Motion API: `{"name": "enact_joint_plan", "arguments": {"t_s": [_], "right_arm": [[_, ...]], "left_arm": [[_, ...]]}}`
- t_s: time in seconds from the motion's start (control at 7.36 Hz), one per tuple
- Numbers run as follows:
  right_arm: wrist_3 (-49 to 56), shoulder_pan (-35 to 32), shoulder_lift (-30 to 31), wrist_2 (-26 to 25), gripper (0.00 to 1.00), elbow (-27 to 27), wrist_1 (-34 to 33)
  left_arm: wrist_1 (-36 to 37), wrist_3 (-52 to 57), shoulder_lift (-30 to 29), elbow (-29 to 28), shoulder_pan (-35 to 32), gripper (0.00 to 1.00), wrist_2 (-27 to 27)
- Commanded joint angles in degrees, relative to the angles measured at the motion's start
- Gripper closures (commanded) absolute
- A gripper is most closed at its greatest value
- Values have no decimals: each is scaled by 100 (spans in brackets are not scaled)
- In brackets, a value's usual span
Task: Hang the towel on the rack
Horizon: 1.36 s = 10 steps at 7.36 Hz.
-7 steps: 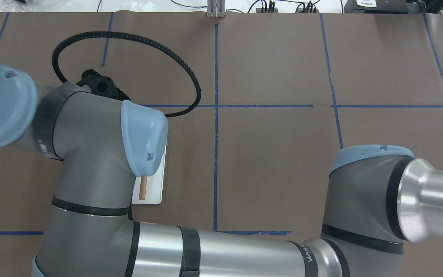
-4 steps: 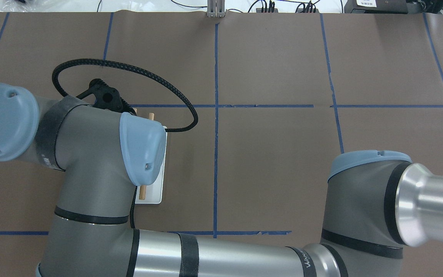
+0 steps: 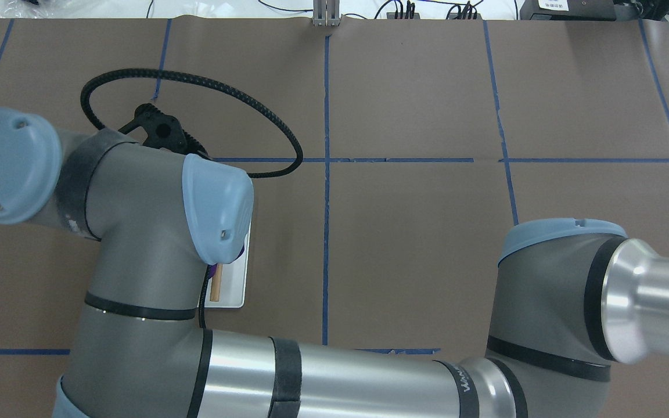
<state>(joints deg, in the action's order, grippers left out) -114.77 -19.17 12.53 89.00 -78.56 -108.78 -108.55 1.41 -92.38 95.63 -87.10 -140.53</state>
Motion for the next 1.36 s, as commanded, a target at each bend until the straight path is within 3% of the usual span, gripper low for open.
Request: {"name": "enact_joint_plan", "arguments": {"t_s": [0.0,0.27,0.41,0.54,0.95,1.22], "right_arm": [[1310,-689,326,894,0,-455,-467],[2995,-1524,2164,1670,0,-2565,-530],[4039,-2076,2993,2187,0,-3168,-582],[4990,-2621,3601,2627,0,-3409,-609],[8467,-4045,5071,2815,0,-3368,-618],[10588,-5030,5531,3367,0,-2765,-592]], "left_arm": [[26,0,0,-18,0,0,8],[53,0,-8,-9,0,0,86],[61,9,9,-44,0,0,104],[62,9,27,-44,0,0,105],[638,52,36,-62,18,0,122],[1034,79,18,0,44,0,839]]}}
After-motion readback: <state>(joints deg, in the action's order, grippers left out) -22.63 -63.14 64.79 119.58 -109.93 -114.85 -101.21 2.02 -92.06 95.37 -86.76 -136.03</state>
